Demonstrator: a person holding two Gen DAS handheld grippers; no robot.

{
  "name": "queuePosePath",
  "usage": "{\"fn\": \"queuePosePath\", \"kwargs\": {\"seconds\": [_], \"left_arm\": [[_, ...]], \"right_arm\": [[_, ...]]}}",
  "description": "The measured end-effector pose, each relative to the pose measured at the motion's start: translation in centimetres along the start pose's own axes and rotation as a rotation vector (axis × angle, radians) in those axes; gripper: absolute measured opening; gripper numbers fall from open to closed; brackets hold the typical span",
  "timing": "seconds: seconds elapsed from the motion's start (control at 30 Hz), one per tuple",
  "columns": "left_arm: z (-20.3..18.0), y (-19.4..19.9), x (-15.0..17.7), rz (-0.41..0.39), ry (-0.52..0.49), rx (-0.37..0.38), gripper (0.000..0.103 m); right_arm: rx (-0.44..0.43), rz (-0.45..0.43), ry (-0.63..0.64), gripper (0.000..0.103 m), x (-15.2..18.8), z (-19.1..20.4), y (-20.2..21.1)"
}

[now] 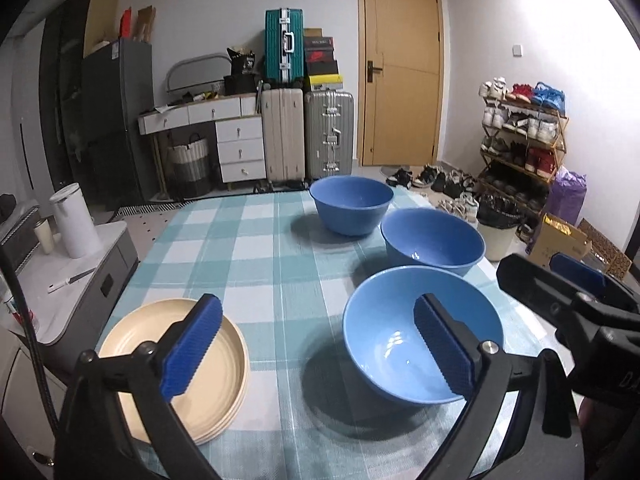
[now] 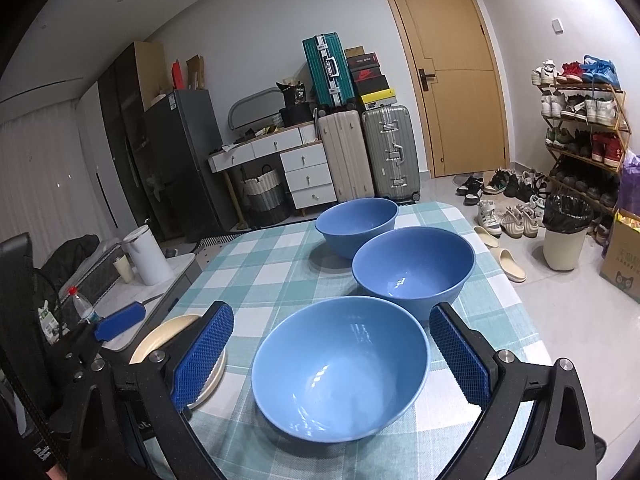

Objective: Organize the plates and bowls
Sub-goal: 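Raise both grippers away and move them toward the nearest blue bowl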

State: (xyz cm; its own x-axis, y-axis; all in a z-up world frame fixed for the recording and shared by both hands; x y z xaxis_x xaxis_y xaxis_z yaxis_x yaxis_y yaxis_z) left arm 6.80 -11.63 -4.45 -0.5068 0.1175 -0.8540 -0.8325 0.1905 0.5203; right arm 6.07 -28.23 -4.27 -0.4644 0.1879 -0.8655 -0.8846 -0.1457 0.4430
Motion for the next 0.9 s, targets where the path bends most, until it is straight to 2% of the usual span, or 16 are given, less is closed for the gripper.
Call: {"fn": "queuePosePath", "kwargs": {"seconds": [0.37, 0.57, 0.9], "left_arm": [[-0.5, -0.6, 0.5, 0.050, -0.015, -0.005, 0.098], [-0.4, -0.6, 0.3, 0.054, -0.018, -0.004, 0.098], [0.8, -0.1, -3.5, 0.009, -0.043, -0.006, 0.099]], "right_arm": [[0.008, 0.026, -0.045, 0.100, 0.2, -1.2, -0.4], [0.002, 0.011, -0.047, 0.100, -0.9, -1.4, 0.4], [-0.079, -0.075, -0.055, 0.100, -5.1, -0.4, 4.9]]}}
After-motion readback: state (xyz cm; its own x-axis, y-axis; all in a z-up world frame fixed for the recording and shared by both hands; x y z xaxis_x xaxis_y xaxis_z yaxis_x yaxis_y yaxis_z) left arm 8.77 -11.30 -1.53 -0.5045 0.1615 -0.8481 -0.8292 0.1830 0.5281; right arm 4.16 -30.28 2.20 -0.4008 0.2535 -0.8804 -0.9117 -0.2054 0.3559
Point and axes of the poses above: each gripper's, at about its wrist camera, not at the fingertips, and y roughly against the way its jaws point, z to its left, x to its underside, the point moved 3 cm from there along -y, roughly the way its jaws point, and after that the axes turned 1 degree about -y, right-handed, at the moved point
